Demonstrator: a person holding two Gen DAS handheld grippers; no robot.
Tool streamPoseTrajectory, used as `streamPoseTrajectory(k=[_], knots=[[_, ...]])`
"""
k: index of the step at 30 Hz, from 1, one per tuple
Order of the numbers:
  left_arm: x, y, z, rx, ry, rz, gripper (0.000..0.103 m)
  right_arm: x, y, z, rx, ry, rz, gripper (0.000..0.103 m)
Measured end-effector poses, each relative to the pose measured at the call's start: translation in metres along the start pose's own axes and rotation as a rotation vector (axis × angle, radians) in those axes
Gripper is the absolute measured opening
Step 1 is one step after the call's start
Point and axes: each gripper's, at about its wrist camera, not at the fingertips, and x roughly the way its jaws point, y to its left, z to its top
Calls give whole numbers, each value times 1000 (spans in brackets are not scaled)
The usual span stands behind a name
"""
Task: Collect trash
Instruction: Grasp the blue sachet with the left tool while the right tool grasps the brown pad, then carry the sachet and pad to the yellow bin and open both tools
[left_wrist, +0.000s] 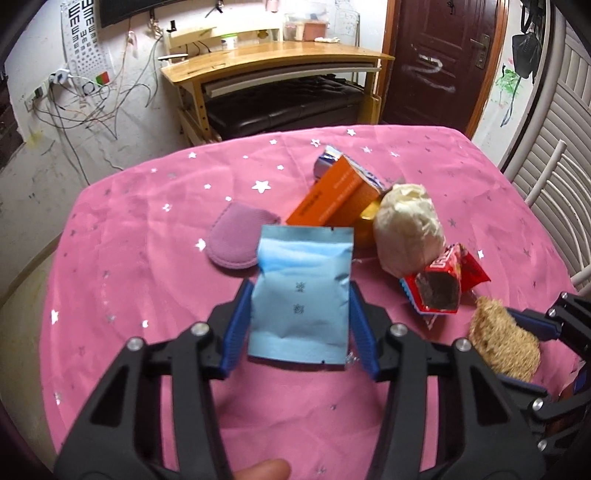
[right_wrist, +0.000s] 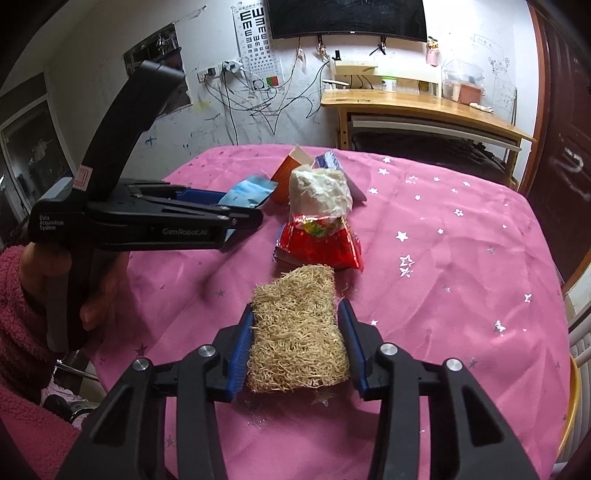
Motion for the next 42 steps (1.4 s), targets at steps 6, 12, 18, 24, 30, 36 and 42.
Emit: streamPoseTrajectory(k=[6,12,18,24,30,36,42], knots=[[-20,1,1,-15,-30,11,48,-18,-6,0,10,-40,-3,39],[-44,-13,5,1,-78,13,48,-41,-19,3,35,-92,-27,39],[-61,-40,13,41,-118,-2,48,-68,-40,0,61,-144,-65,39],[-63,-69,22,90,-127,0,48,-95,-64,-5,95,-191,-112,39],[-62,-97,30,123,-132,-13,48,-116,-91,-8,138,-235,-156,39],[-62,-131,38,168,-141,-51,48,-131,-118,-14,187,-271,-190,39],[-58,-167,46,215,-136,-96,48,-139,-146,-23,242,-288,-220,39]])
